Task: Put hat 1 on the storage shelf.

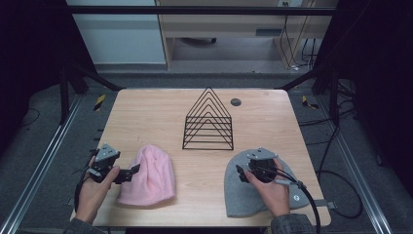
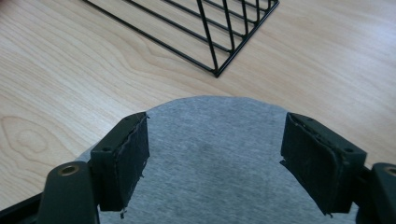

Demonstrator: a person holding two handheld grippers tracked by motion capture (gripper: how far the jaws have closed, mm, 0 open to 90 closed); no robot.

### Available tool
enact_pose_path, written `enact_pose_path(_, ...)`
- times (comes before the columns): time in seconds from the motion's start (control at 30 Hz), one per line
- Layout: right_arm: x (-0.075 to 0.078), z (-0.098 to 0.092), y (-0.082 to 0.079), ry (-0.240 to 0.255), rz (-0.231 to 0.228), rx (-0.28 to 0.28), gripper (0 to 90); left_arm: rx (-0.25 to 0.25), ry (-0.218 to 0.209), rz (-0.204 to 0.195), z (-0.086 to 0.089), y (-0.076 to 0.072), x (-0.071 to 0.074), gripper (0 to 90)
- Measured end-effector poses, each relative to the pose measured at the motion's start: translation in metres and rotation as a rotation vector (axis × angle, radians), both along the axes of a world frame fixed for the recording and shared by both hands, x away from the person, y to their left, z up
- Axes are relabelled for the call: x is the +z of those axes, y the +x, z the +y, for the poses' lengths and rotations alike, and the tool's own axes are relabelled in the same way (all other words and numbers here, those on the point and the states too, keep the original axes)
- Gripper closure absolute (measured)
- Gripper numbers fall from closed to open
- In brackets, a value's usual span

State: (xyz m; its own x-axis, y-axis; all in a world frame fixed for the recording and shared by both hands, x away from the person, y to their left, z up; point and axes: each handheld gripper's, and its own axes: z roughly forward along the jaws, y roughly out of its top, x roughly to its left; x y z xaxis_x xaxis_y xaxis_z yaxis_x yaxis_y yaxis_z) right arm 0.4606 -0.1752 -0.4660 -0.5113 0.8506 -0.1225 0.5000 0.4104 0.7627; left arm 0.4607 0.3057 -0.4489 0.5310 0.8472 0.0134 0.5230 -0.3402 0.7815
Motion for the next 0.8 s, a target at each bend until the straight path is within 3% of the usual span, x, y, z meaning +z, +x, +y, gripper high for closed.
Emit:
enact_pose_path(0.13,0.003,-0.003,-0.003,-0.014,-0.04,0.002,25.6,0.003,-0.018,0.0,0.001,-0.002,0.003,7.5)
enact_pose_path(0.3,0.003,-0.008,-0.009,-0.008,-0.058,-0.004,25.8,-0.043,-0.035,0.01,-0.003,-0.002,0.003,7.4)
enact_pose_path(0.43,0.002,-0.011,-0.012,-0.018,-0.057,-0.013,25.1,-0.058,0.023,0.04,-0.01,0.004,0.002,8.0)
enact_pose_path(0.53,0.004,-0.017,-0.014,-0.031,-0.085,-0.041,25.2,-0.055,0.06,0.049,-0.016,0.005,0.007,9.5)
enact_pose_path(0.63,0.003,-0.026,-0.018,0.001,-0.054,-0.093,25.0,-0.087,0.082,0.065,-0.021,0.009,0.013,9.7)
enact_pose_path(0.73,0.005,-0.031,-0.023,0.059,-0.039,-0.132,21.5,-0.139,0.113,0.118,-0.031,0.03,0.023,7.9)
enact_pose_path(0.8,0.009,-0.032,-0.026,0.087,-0.066,-0.133,17.7,-0.137,0.141,0.137,-0.032,0.045,0.026,8.0)
